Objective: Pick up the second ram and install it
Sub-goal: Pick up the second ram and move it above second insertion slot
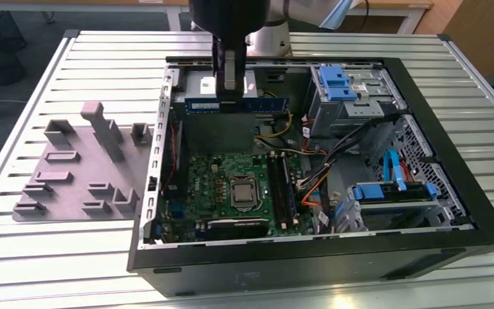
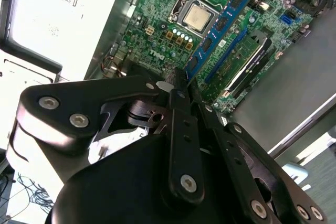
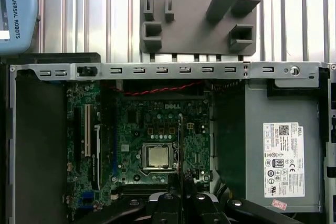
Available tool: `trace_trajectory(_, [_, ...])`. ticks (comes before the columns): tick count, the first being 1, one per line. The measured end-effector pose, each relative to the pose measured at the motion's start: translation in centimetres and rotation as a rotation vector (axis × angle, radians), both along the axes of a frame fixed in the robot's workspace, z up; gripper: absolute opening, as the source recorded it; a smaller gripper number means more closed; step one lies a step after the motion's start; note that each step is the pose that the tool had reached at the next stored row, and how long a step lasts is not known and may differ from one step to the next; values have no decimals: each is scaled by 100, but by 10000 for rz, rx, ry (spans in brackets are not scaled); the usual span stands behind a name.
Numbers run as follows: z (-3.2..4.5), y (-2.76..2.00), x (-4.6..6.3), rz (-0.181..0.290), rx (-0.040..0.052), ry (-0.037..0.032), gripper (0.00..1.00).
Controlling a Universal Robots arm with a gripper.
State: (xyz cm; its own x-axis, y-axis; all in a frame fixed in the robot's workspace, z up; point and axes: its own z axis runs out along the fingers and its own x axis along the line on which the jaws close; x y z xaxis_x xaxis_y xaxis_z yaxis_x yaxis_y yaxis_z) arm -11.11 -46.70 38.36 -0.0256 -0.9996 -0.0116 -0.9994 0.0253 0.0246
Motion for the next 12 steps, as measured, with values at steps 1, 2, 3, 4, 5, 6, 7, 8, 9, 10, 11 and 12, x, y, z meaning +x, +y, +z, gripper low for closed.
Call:
trace_trajectory(1, [0,0,12,-1,0,0,14])
trace_trajectory(2, [0,0,26,-1,0,0,14])
trace_trajectory(3, [0,0,44,-1,0,0,14])
trace_trajectory(4, [0,0,62,-1,0,0,14])
trace_trajectory(5, [0,0,82,-1,-1,0,14])
trace_trajectory(6, [0,-1,101,-1,0,0,14])
trace_trajectory(7, [0,0,122,-1,0,0,14])
trace_trajectory(8, [0,0,144,-1,0,0,14])
trace_trajectory(9, [0,0,167,-2,0,0,14])
trace_trajectory(10, [0,0,193,-2,0,0,14])
trace_trajectory(11, [0,0,217,-1,0,0,14])
trace_trajectory(12, [0,-1,244,-2,0,0,14])
